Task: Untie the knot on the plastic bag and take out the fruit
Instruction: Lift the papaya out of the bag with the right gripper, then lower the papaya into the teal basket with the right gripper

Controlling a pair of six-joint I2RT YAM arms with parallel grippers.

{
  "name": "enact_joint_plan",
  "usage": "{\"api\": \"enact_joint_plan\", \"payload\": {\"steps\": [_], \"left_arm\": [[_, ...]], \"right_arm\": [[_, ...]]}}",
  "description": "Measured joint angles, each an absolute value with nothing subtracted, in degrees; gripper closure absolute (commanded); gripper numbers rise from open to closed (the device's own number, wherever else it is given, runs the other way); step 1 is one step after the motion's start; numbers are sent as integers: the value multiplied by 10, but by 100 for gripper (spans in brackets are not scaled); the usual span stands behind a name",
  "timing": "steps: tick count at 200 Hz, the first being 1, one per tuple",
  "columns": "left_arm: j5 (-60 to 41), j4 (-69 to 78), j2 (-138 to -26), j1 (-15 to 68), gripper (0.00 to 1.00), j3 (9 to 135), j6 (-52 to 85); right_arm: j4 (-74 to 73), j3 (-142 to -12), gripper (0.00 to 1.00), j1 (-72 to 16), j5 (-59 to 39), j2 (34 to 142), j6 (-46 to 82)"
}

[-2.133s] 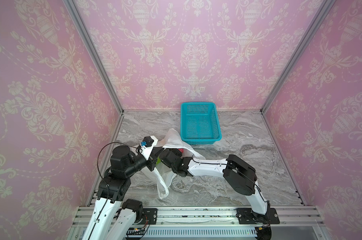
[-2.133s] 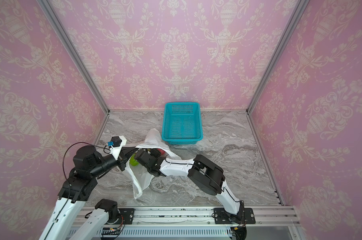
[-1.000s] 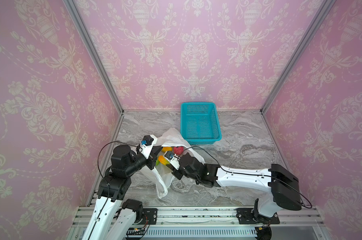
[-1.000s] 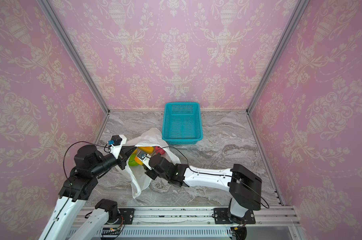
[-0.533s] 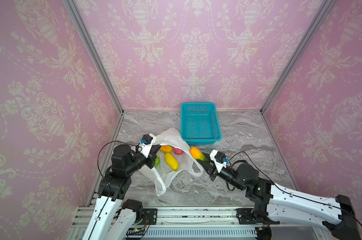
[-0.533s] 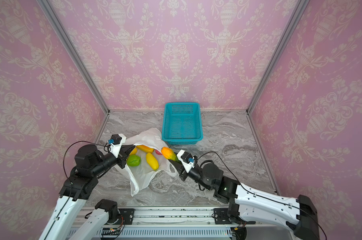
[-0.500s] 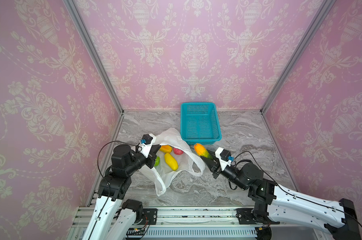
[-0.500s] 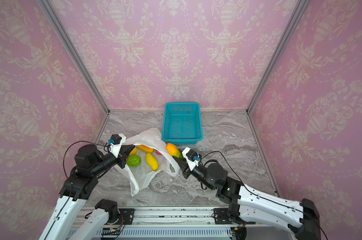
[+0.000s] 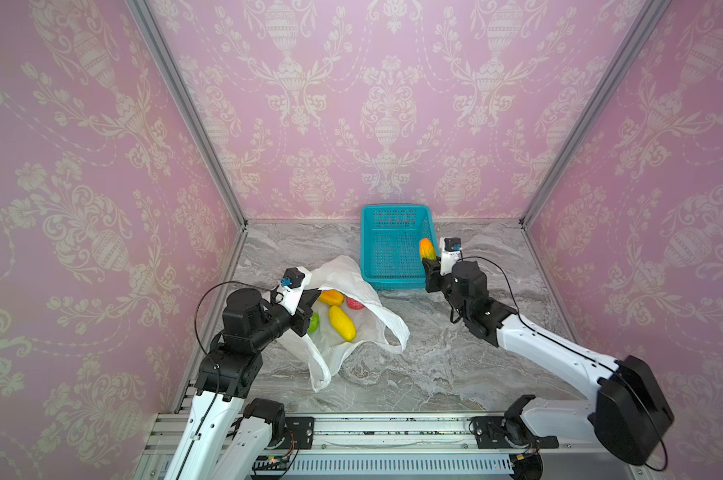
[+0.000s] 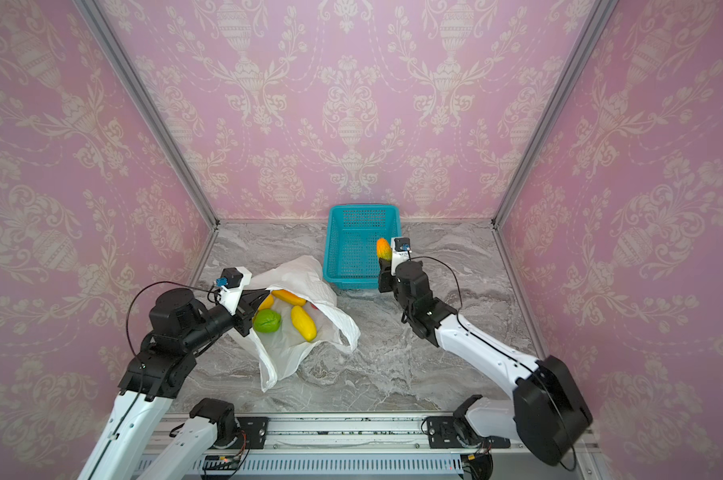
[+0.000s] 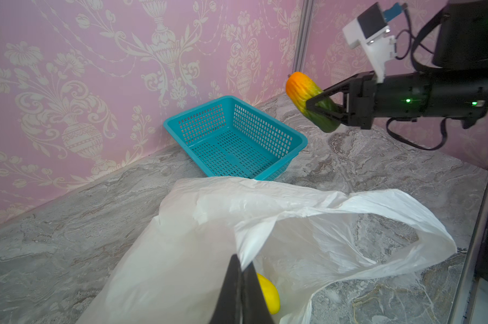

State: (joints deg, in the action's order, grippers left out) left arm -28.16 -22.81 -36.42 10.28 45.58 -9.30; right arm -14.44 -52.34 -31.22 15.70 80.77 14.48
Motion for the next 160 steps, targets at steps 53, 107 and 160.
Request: {"api": "enact_joint_plan", "payload": {"steps": [53,107,160], "left_arm": [[-281,-228,-357,103,100,456,-93],[-282,-228,-355,103,100,456,-93],[-281,-228,-350,103,100,456,-93]], "right_arm": [[-14,-846,97,-262,94,1127,178],[90,-909,99,-261,83,1236,187],[67,-739,95,-267,97,1104,224]]}}
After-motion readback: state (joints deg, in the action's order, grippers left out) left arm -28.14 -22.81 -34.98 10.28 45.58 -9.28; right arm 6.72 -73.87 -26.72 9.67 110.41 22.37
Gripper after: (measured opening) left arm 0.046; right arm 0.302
